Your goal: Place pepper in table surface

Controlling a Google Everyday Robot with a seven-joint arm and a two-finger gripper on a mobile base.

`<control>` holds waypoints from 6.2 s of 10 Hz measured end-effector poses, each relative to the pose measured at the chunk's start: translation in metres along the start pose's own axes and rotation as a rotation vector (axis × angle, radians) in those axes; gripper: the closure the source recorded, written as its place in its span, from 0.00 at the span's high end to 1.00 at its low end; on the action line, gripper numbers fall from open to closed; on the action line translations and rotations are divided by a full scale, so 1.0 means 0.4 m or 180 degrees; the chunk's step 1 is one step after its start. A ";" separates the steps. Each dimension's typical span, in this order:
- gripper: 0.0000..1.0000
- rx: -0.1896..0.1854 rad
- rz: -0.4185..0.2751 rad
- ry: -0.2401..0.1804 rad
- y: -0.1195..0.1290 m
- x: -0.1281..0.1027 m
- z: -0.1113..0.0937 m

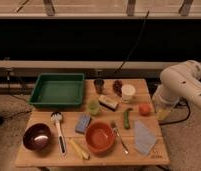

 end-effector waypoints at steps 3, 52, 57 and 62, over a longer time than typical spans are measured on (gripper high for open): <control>0.65 0.0000 0.0000 0.0000 0.000 0.000 0.000; 0.65 -0.0311 -0.2582 -0.0650 -0.041 -0.320 0.435; 0.65 -0.0441 -0.2797 -0.0536 -0.030 -0.320 0.455; 0.37 -0.0508 -0.2897 -0.0455 -0.019 -0.303 0.469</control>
